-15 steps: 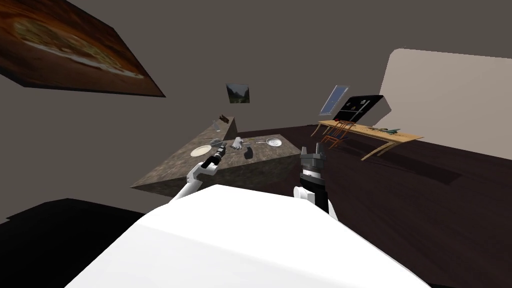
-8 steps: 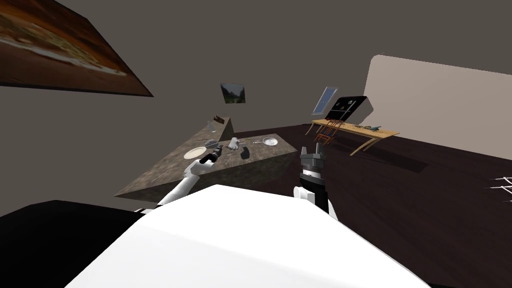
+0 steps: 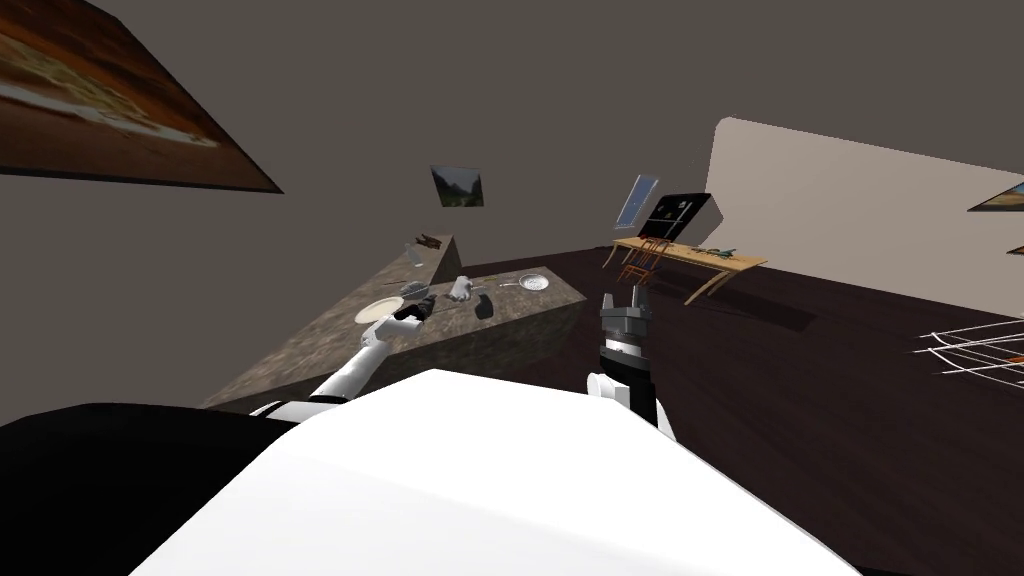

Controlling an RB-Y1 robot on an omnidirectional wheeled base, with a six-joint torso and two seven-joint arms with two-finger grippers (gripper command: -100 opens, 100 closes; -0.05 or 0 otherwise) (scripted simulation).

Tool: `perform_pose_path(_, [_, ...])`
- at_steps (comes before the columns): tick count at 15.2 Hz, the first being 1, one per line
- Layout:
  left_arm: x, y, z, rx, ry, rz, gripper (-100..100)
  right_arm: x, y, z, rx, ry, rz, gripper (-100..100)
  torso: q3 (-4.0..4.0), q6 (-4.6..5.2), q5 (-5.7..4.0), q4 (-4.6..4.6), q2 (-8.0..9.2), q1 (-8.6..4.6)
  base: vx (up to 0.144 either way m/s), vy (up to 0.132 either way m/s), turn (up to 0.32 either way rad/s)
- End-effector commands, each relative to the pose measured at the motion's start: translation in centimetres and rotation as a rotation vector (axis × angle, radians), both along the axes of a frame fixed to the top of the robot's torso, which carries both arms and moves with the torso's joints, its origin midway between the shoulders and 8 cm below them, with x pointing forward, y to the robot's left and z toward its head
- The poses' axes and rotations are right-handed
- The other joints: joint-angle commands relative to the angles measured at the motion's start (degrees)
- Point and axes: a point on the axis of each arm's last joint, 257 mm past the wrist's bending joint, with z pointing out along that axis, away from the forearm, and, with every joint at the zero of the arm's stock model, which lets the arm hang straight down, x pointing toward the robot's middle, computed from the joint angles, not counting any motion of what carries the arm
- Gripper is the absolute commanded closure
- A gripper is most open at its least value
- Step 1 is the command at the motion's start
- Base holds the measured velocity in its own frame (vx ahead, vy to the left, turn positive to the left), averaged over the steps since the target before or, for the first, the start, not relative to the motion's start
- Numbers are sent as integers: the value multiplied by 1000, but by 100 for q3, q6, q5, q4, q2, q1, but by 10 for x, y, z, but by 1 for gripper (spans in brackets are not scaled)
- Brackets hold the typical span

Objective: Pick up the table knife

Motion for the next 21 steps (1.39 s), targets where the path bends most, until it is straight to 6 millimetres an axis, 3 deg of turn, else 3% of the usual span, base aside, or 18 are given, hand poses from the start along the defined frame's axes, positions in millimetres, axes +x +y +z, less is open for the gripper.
perform_pose_path(1, [-6, 6, -5, -2, 26, 17, -100, 0, 0, 0, 0, 0, 0, 0, 0, 0, 0, 0, 0, 0, 2, -12, -4])
perform_pose_path(2, [-10, 30, -5, 1, 63, 61, -100, 0, 0, 0, 0, 0, 0, 0, 1, -2, 0, 0, 1, 1, 3, -26, -123])
perform_pose_path(4, [-17, 36, -15, -4, 96, 82, -100, 0, 0, 0, 0, 0, 0, 0, 0, 2, -1, 0, 0, -3, 3, -26, -111])
perform_pose_path(5, [-18, 55, -7, -1, 116, 115, -100, 0, 0, 0, 0, 0, 0, 0, 0, -1, 0, 0, 1, -2, 6, -35, -147])
perform_pose_path(7, [-31, 65, -23, -11, 163, 149, -100, 0, 0, 0, 0, 0, 0, 0, -1, 3, -2, 0, -2, -5, 8, -28, -104])
perform_pose_path(8, [-29, 80, -11, -9, 172, 175, -100, 0, 0, 0, 0, 0, 0, 0, -1, -1, -1, 0, -1, -3, 9, -32, -126])
perform_pose_path(10, [-46, 92, -28, -21, 226, 216, -100, 0, 0, 0, 0, 0, 0, 0, -2, 1, -2, 0, -3, -5, 14, -26, -99])
perform_pose_path(11, [-47, 92, -29, -22, 228, 217, -100, 0, 0, 0, 0, 0, 0, 0, -2, -1, 0, -1, -3, -3, 9, -11, 9])
perform_pose_path(12, [-51, 108, -21, -28, 255, 254, -100, 0, 0, 0, 0, 0, 0, 0, -1, -2, 1, -1, -2, 1, 11, -23, -112])
perform_pose_path(14, [-65, 117, -34, -38, 290, 286, -100, 0, 0, 0, 0, 0, 0, 0, -2, 2, -1, -1, -4, -3, 15, -23, -122])
perform_pose_path(15, [-68, 130, -24, -46, 308, 318, -100, 0, 0, 0, 0, 0, 0, 0, -2, -1, 0, -1, -3, -1, 17, -27, -144])
perform_pose_path(21, [-105, 158, -40, -83, 405, 423, -100, 0, 0, 0, 0, 0, 0, 0, -4, 3, -1, -1, -6, -1, 19, -18, -94])
